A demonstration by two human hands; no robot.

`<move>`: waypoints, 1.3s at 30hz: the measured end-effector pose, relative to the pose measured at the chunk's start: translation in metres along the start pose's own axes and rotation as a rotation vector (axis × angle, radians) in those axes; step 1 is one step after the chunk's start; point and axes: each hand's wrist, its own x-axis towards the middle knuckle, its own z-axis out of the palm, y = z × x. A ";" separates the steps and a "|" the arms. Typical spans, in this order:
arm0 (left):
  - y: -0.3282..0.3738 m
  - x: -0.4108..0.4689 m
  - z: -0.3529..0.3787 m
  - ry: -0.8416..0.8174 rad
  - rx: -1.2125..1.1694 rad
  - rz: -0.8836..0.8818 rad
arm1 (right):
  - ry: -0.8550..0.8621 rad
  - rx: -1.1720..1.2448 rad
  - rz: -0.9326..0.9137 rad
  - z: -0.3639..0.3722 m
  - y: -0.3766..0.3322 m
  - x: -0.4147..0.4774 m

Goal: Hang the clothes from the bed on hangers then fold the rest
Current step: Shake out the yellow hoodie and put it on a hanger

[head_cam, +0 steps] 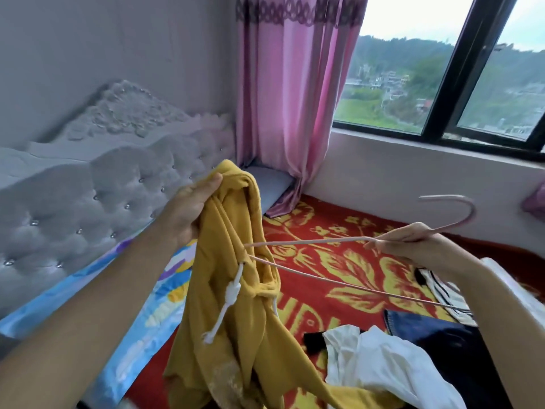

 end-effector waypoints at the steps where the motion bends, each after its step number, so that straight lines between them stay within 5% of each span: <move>1: 0.002 -0.002 0.006 -0.015 0.001 0.003 | -0.034 -0.011 -0.005 0.001 0.001 0.001; 9: 0.022 -0.015 0.081 -0.396 -0.058 -0.041 | -0.203 -0.066 -0.114 0.023 -0.021 0.029; 17: -0.006 -0.002 0.028 -0.012 0.822 0.308 | 0.241 0.496 0.023 0.047 0.051 0.010; 19: -0.044 -0.011 0.001 0.130 1.002 0.247 | 0.274 0.519 0.042 0.048 0.063 0.007; 22: -0.109 -0.023 -0.020 0.122 1.210 -0.012 | 0.271 0.535 0.060 0.053 0.071 0.007; 24: -0.139 -0.027 -0.021 0.102 1.107 -0.071 | 0.260 0.534 0.053 0.055 0.068 0.009; 27: -0.153 -0.026 -0.021 0.108 0.624 -0.090 | 0.260 0.551 0.036 0.055 0.058 0.014; 30: -0.140 -0.018 -0.035 0.180 0.490 -0.064 | 0.289 0.614 0.049 0.047 0.060 0.014; 35: -0.049 -0.013 -0.066 -0.127 0.672 0.141 | 0.340 0.693 0.045 0.020 0.078 -0.005; 39: 0.054 -0.007 -0.045 -0.191 1.014 0.413 | 0.357 0.751 -0.015 0.003 0.075 -0.013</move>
